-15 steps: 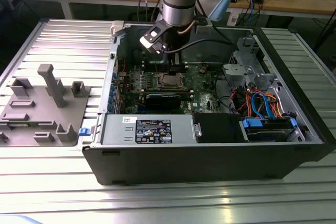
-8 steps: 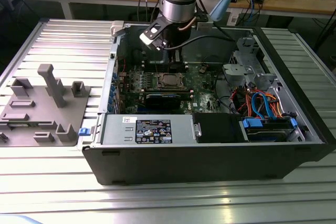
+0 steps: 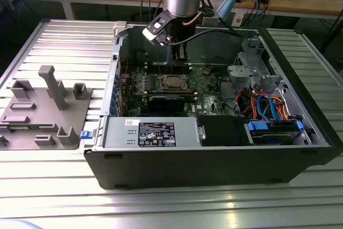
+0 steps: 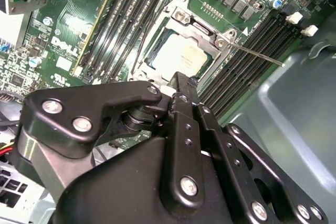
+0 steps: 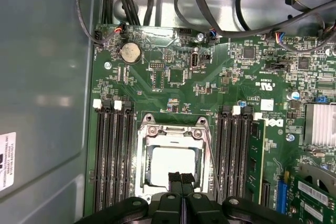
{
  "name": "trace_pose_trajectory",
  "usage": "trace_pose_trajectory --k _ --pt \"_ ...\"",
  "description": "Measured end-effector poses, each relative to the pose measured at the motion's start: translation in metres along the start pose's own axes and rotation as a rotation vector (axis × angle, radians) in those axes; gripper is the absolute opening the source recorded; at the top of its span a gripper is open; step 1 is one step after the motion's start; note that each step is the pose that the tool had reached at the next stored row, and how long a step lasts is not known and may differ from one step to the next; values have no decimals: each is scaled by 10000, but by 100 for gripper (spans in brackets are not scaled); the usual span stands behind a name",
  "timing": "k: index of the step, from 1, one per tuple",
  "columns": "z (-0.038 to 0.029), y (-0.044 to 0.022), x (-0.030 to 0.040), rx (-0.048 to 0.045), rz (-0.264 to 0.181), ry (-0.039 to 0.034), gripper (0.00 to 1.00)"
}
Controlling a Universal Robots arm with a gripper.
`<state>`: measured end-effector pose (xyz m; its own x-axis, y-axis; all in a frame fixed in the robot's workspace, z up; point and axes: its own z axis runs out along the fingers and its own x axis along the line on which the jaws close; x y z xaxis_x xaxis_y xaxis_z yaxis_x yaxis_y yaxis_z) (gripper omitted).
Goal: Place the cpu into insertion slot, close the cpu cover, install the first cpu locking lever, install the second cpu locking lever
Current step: 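Install the first cpu locking lever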
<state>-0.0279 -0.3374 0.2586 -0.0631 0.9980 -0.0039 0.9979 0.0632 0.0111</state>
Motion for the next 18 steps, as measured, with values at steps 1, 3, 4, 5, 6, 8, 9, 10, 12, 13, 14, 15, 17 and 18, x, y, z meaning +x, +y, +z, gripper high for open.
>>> trace_pose_trajectory --k 1,3,4,5,6,8,9,10,12,13,14,15,17,18 --pt "-14 0 0 0 0 0 11" --pt "-24 0 0 -2 0 2 11" --pt "-24 0 0 -2 0 2 11" --pt "-24 1 0 -2 0 2 11" --pt "-25 0 0 -1 0 -1 11" --pt "-25 0 0 -1 0 0 11" --pt "-25 0 0 -1 0 0 11" --pt "-25 0 0 -1 -4 0 11" --pt "-25 0 0 -2 -125 1 11" --pt "-25 0 0 -3 -329 3 11" --pt "-25 0 0 -3 -492 5 11" --pt "-25 0 0 -4 -693 6 11" --pt "-23 0 0 -6 -1102 12 11" --pt "-23 0 0 -7 -1287 14 11"
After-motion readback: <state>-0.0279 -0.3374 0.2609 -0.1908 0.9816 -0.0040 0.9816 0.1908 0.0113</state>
